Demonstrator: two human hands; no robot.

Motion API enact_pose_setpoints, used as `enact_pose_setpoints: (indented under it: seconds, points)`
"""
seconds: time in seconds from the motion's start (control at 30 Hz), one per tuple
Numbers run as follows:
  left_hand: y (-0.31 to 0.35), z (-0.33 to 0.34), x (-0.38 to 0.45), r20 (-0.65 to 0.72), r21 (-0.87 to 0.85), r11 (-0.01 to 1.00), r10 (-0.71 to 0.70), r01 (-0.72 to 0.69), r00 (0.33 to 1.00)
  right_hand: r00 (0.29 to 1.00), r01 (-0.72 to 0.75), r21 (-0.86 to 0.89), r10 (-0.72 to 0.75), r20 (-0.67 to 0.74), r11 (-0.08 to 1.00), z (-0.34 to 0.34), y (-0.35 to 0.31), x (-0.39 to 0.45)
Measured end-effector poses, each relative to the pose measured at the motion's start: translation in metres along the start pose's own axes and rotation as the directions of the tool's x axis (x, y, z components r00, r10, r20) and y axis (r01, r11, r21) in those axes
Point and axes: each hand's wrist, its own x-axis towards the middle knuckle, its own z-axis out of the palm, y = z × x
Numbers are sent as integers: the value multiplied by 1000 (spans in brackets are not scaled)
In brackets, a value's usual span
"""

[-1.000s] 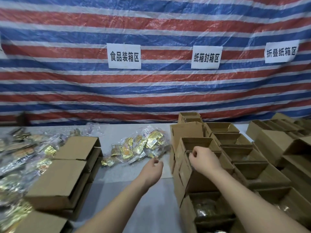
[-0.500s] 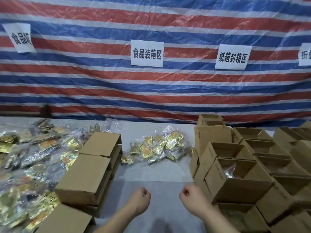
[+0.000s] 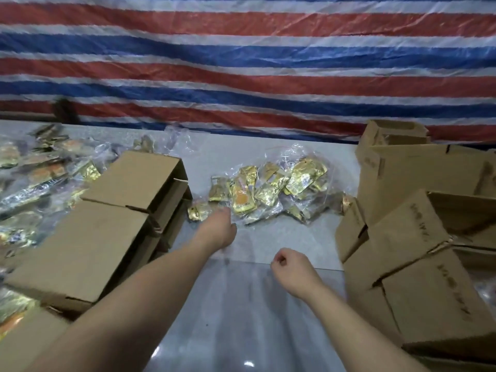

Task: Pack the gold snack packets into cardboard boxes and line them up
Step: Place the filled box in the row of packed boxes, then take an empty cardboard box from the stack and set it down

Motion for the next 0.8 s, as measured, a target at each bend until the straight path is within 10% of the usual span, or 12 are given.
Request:
enact_pose_setpoints:
  seconds: [0.4, 0.53, 0.8]
  points:
    - [23, 4, 49, -238, 108, 991, 96, -72, 967, 1000, 23, 121, -23, -6, 992, 9, 31, 27]
    - [-9, -37, -12, -475, 287, 946, 278, -152, 835, 999, 37, 163, -36, -14, 986, 4, 13, 25]
    - [-92, -104, -26, -306, 310, 857, -320, 412, 897, 997, 77, 168, -81, 14, 983, 11, -25, 10]
